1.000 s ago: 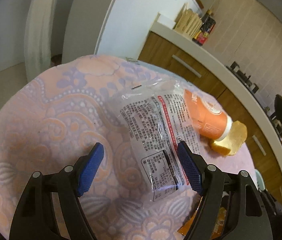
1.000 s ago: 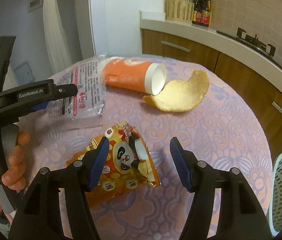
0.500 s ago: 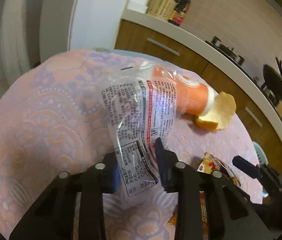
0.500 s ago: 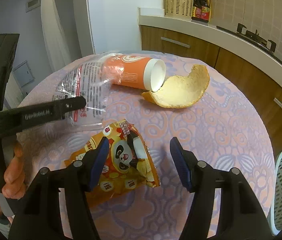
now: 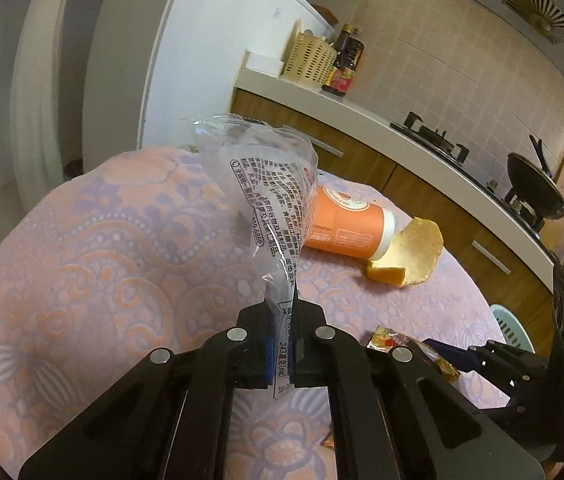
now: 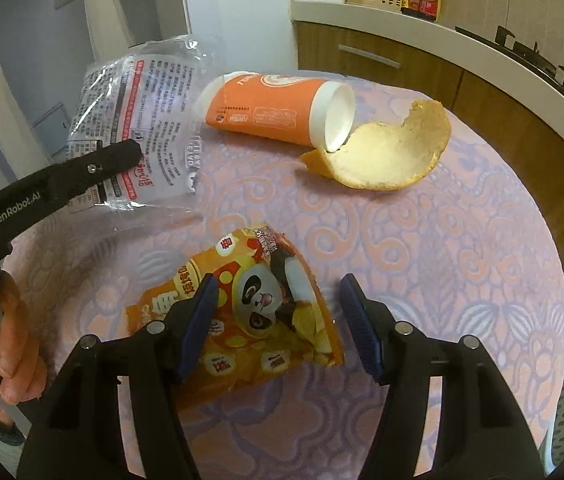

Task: Collect trash
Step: 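Grasp the clear plastic wrapper with the left tool while the right tool grasps the panda snack bag, then carry the wrapper and snack bag over the basket and open both tools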

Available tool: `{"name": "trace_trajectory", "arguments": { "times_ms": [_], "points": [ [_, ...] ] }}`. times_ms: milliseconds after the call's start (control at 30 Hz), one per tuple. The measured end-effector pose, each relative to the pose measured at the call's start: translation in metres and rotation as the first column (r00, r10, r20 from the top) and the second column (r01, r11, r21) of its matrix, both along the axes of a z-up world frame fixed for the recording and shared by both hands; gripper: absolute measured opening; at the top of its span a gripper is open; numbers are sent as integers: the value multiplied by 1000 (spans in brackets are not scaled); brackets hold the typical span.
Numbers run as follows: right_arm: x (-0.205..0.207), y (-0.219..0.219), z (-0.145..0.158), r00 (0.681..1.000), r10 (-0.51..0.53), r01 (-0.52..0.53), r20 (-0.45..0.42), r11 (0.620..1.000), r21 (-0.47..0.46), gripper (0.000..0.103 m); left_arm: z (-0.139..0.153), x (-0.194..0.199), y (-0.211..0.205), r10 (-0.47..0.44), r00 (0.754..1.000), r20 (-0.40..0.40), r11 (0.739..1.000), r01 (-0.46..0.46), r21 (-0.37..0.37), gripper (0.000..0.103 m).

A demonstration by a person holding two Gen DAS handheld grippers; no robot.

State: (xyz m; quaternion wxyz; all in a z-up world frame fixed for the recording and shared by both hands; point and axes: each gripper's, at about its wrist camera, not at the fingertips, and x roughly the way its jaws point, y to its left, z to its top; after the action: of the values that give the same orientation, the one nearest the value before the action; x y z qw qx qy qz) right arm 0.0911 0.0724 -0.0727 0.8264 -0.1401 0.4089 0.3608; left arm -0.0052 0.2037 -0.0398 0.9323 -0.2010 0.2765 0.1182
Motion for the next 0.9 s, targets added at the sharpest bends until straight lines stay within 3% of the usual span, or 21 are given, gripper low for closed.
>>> {"name": "trace_trajectory", "arguments": {
  "times_ms": [33, 133, 267, 367, 500, 633, 900],
  "points": [
    [-1, 1, 0, 1000, 1, -1, 1, 1000, -2, 59, 0, 0, -1, 0, 1000, -3, 1000, 0, 7, 2],
    [-4, 5, 0, 999, 5, -4, 33, 1000, -31, 38, 1, 0, 0, 0, 1000, -2, 1000, 0, 9, 2],
    [-14, 9, 2, 997, 52, -51, 50, 998, -28, 17, 0, 0, 2, 2, 1000, -5, 1000, -2, -6, 2],
    [-25, 9, 5, 993, 59, -56, 100, 998, -32, 10, 1, 1, 2, 2, 1000, -8, 1000, -2, -5, 2],
    [-32, 3, 12, 989, 48, -50, 136, 999, 6, 10, 2, 0, 3, 6, 1000, 1, 1000, -6, 0, 2],
    [-28, -21, 24, 992, -1, -15, 125, 992, 125, 10, 5, -2, 2, 18, 1000, 16, 1000, -18, 16, 2],
    [-25, -82, 41, 986, -124, 93, 109, 963, 252, 10, 40, -29, -38, -24, 992, 121, 998, 18, 53, 2]
  ]
}}
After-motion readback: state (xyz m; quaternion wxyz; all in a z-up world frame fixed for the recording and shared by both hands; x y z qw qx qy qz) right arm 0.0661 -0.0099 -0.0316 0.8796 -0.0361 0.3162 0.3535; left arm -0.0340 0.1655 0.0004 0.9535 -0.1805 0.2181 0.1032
